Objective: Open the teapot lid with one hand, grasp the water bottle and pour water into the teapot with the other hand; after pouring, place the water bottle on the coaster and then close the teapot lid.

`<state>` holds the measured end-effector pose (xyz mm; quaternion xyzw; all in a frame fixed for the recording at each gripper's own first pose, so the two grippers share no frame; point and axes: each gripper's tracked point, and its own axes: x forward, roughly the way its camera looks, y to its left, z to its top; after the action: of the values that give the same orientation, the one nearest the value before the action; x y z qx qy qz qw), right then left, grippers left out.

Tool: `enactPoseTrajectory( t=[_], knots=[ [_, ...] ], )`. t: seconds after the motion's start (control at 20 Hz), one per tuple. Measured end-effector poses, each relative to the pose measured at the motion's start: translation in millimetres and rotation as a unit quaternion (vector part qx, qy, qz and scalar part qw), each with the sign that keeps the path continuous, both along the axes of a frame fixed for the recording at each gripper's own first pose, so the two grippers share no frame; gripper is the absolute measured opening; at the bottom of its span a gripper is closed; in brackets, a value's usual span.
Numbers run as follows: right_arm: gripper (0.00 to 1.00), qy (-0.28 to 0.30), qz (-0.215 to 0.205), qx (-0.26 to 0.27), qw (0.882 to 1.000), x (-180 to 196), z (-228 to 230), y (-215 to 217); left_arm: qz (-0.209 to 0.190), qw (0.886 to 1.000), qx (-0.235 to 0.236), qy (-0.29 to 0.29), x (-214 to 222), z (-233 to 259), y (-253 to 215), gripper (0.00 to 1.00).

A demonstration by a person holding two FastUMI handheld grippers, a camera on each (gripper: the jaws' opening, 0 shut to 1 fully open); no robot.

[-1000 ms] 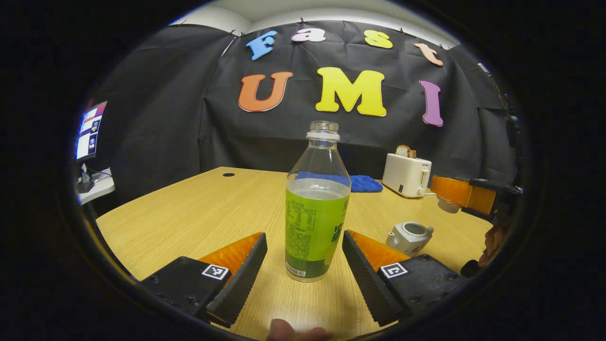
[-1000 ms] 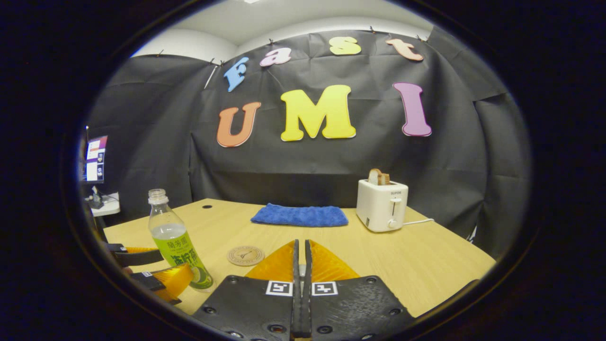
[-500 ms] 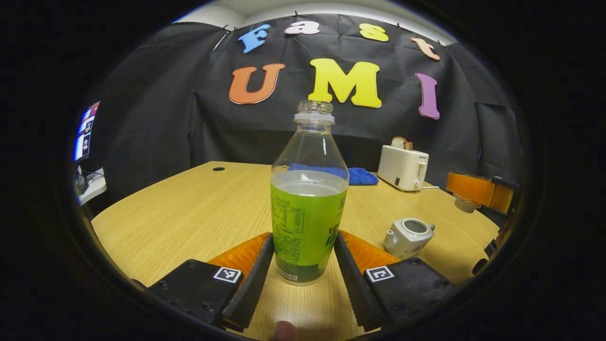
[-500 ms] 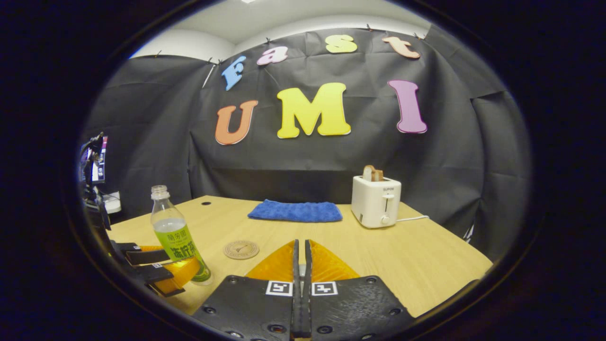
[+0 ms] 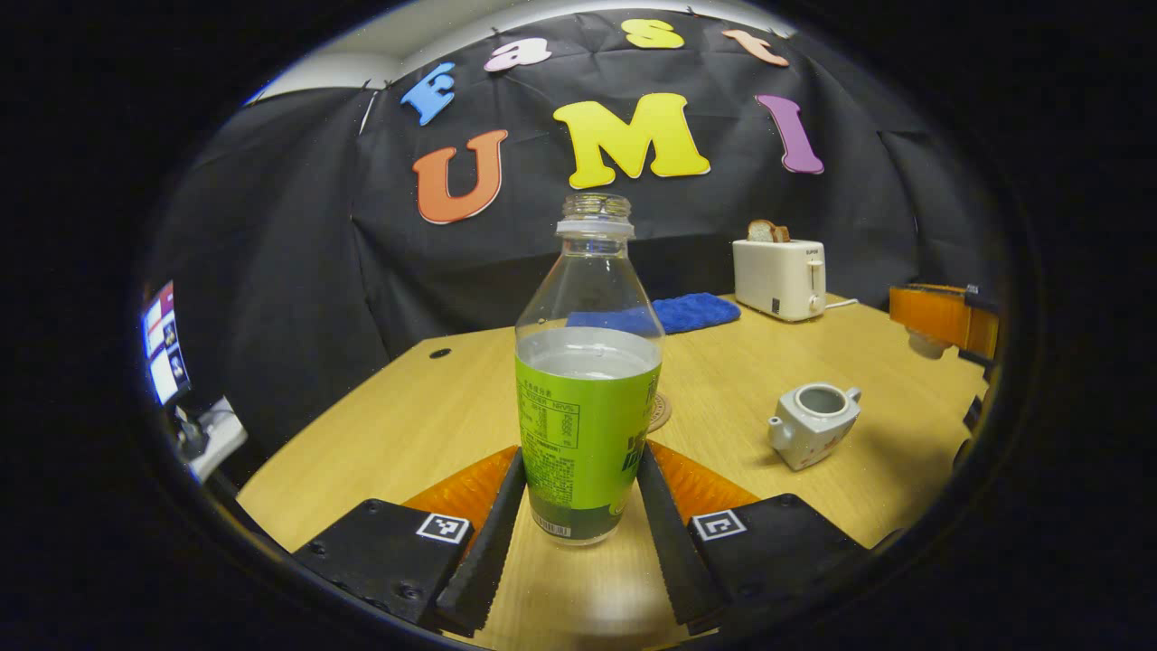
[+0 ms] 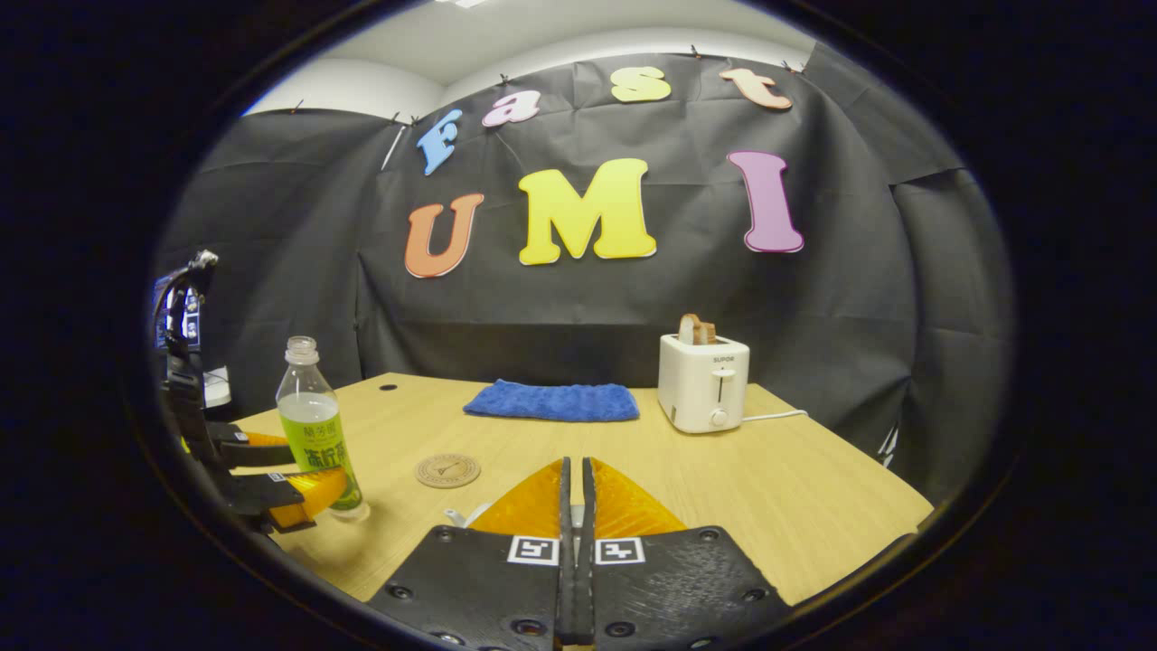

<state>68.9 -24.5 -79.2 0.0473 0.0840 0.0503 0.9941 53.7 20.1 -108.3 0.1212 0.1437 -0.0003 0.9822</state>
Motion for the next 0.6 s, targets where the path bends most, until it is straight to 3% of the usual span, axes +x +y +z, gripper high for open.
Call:
enactPoseTrajectory(
  t=[0.2,0.35,0.6],
  knots=[
    [0.0,-0.008,-0.009,0.005,1.0,-5,5,-18,-0.01,0.991,0.13,-0.009,2,21,12,0.74],
    [0.0,-0.009,-0.015,0.006,1.0,-7,4,-28,-0.019,0.981,0.193,0.005,4,20,13,0.74],
    [0.0,-0.008,-0.017,0.003,1.0,-13,2,-40,-0.042,0.935,0.351,0.01,9,30,17,0.73]
  ],
)
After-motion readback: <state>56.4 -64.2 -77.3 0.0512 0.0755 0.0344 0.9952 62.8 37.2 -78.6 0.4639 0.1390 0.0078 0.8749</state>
